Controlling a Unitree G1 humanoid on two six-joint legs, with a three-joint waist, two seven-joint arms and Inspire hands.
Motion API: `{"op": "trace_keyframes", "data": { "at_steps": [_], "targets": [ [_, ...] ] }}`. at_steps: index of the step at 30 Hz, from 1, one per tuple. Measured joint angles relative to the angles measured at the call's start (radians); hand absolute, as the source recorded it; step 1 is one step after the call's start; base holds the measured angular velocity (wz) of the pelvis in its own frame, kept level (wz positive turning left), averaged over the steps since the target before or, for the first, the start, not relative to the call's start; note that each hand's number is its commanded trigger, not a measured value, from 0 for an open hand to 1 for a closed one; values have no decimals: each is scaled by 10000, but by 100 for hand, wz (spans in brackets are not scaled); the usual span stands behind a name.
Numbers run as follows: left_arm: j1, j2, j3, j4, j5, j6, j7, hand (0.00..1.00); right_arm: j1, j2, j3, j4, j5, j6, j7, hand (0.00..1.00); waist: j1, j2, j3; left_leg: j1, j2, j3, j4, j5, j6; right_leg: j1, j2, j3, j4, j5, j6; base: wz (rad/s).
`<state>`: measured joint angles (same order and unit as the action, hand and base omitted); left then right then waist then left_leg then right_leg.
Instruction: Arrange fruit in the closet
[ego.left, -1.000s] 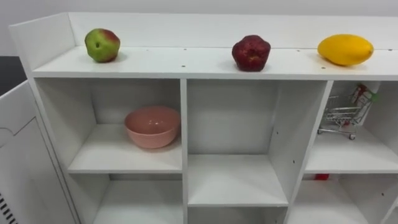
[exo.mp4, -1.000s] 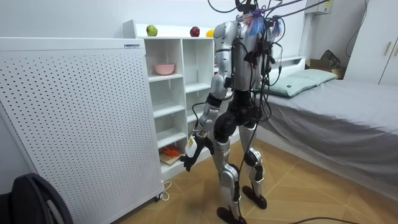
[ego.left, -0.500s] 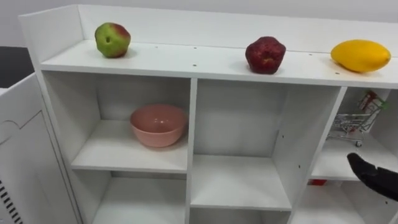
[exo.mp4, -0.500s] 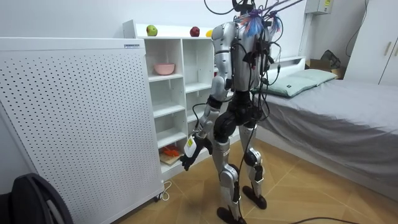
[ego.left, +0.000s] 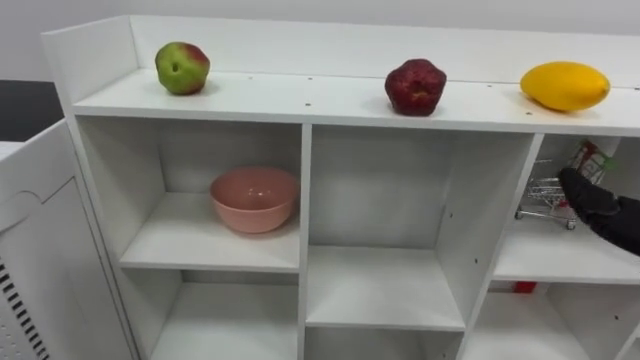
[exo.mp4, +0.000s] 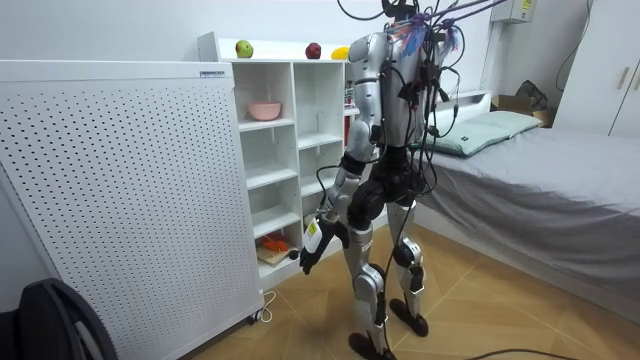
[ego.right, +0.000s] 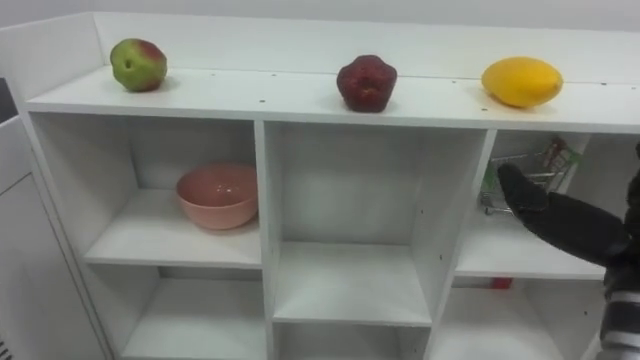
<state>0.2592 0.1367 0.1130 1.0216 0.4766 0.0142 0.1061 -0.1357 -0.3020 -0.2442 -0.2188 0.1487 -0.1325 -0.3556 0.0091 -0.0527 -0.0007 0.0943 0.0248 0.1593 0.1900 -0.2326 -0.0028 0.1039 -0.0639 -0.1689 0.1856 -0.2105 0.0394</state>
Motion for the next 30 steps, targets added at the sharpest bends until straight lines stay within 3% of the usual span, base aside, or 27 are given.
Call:
{"op": "trace_keyframes", "data": {
  "at_steps": [7,12,17,20,25,30],
  "targets": [
    [-29,31,0,168,77,21,-90,0,-670,-231,293,13,23,12,692,0,76,-149,65,1,0,-63,-27,1,-1,14,5,-17,-13,0,0,0],
    [-179,41,-153,158,90,95,-182,0,-1451,-571,611,655,85,34,864,0,249,-237,46,-93,-3,-114,10,2,-1,-23,-8,-128,-27,2,1,4],
    [-236,185,-169,-30,221,95,-480,0,-2134,-611,677,1770,588,50,1250,0,301,-317,56,-169,-9,-277,67,3,-1,18,-16,-267,-78,3,1,9],
    [-292,236,-148,-35,294,102,-515,0,-2594,-732,688,2351,1028,252,1466,0,315,-356,46,-274,-15,-323,91,7,-6,-11,-16,-324,-148,15,-16,5],
    [-334,289,-152,-23,373,293,-526,0,-2965,-1274,689,2914,1530,479,1915,0,485,-457,31,-294,-18,-495,65,10,-10,3,-3,-377,-157,14,-16,6],
    [-326,331,-145,-28,370,309,-526,0,-3278,-1424,701,3073,2071,638,2070,0,509,-557,19,-313,-20,-608,50,10,-10,14,6,-364,-168,14,-16,5]
  ]
}}
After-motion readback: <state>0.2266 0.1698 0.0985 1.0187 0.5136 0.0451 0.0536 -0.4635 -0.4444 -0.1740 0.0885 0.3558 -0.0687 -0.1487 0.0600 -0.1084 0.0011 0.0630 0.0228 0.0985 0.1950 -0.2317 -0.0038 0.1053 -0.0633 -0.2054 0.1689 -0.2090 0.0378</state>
